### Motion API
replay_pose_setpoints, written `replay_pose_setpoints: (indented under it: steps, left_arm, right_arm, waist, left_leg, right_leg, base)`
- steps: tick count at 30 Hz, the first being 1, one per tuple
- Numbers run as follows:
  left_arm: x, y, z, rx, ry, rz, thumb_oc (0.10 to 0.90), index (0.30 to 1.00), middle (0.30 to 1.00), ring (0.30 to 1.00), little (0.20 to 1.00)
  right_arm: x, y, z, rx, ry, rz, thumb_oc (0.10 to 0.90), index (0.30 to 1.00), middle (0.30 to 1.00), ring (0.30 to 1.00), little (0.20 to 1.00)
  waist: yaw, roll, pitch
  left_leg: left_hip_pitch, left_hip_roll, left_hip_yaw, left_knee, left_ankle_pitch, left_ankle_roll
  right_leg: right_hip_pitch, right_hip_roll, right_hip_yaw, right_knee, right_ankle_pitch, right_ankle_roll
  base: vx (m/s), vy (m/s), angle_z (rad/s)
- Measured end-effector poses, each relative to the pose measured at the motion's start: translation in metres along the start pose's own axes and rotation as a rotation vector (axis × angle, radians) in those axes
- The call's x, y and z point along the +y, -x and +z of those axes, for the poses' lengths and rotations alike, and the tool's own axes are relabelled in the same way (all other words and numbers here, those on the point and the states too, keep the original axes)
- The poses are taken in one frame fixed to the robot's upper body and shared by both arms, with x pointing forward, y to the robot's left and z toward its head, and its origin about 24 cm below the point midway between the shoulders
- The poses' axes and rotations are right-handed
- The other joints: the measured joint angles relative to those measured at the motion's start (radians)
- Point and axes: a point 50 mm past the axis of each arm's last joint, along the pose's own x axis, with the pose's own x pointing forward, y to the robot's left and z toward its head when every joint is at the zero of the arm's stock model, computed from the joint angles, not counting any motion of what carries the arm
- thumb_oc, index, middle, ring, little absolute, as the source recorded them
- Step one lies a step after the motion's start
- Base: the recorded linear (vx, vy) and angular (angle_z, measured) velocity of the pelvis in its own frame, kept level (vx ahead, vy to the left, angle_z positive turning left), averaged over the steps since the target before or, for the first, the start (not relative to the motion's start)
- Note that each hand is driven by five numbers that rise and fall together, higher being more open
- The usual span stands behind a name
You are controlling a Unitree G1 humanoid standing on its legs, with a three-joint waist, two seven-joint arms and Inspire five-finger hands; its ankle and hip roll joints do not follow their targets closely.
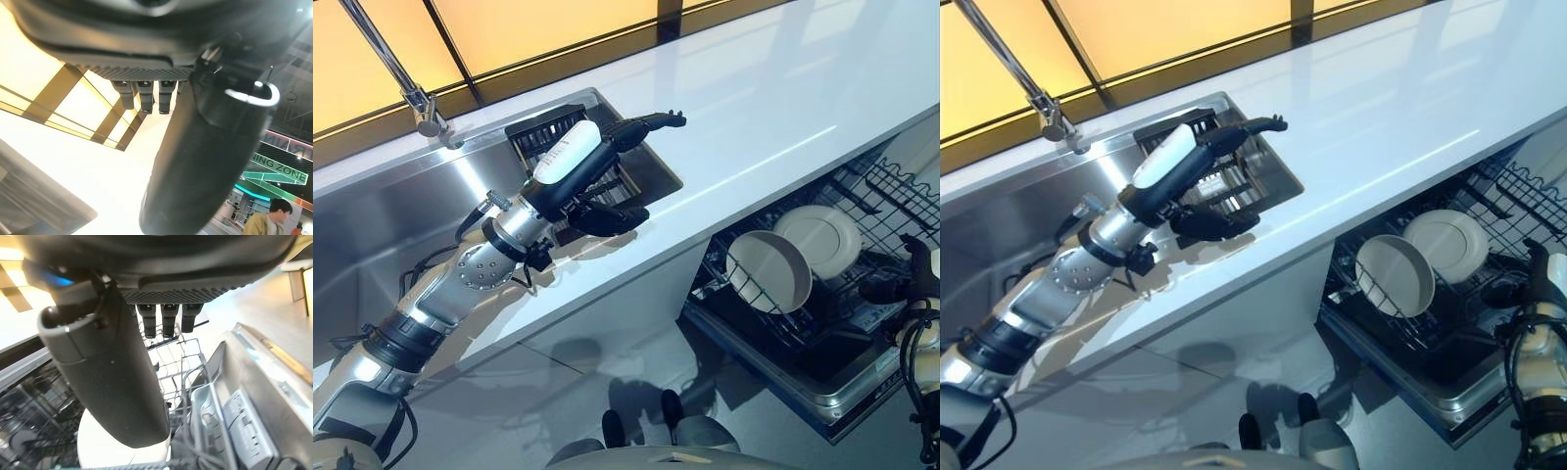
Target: Pick up plates and place into dishwasher.
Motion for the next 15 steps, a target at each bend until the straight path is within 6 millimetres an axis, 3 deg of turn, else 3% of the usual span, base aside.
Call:
replay_pose_setpoints:
  steps: [1,2,3,15]
  left_arm:
    - [0.0,0.0,0.0,0.0,0.001,-0.003,0.8,0.9,0.9,0.9,0.9]
    - [-0.001,0.001,0.0,0.003,0.008,-0.005,0.8,0.9,0.9,0.9,0.9]
    - [-0.002,0.003,-0.001,0.011,0.026,-0.002,0.8,0.9,0.9,0.9,0.9]
    - [-0.037,0.044,-0.043,0.283,0.246,0.008,0.8,0.9,0.9,0.9,0.9]
  right_arm:
    - [-0.001,0.0,-0.003,0.01,0.004,-0.006,0.8,0.9,0.9,0.9,0.9]
    - [-0.003,0.001,-0.007,0.025,0.009,-0.01,0.27,0.446,0.446,0.446,0.37]
    - [-0.003,0.002,-0.011,0.043,0.021,-0.011,0.1,0.3,0.3,0.3,0.2]
    - [0.017,0.019,-0.053,0.178,0.145,0.162,0.1,0.3,0.3,0.3,0.2]
  waist:
    - [0.0,-0.001,-0.001]
    - [0.001,-0.002,-0.004]
    - [0.002,-0.003,-0.006]
    - [0.0,-0.019,-0.039]
  left_leg:
    - [0.0,0.0,0.0,0.0,0.0,0.0]
    - [0.0,0.0,0.0,0.0,0.0,0.0]
    - [0.0,0.0,0.0,0.0,0.0,0.0]
    - [-0.002,0.001,0.006,0.0,-0.003,0.0]
  right_leg:
    - [0.001,0.0,-0.001,0.0,0.0,0.0]
    - [0.001,0.0,-0.001,0.0,0.0,0.0]
    - [0.001,0.0,-0.002,0.0,0.0,0.0]
    - [-0.005,0.002,0.002,0.0,0.0,0.0]
  base:
    - [0.0,0.0,0.0]
    - [0.01,0.005,0.03]
    - [0.0,0.0,0.0]
    - [0.0,-0.004,-0.01]
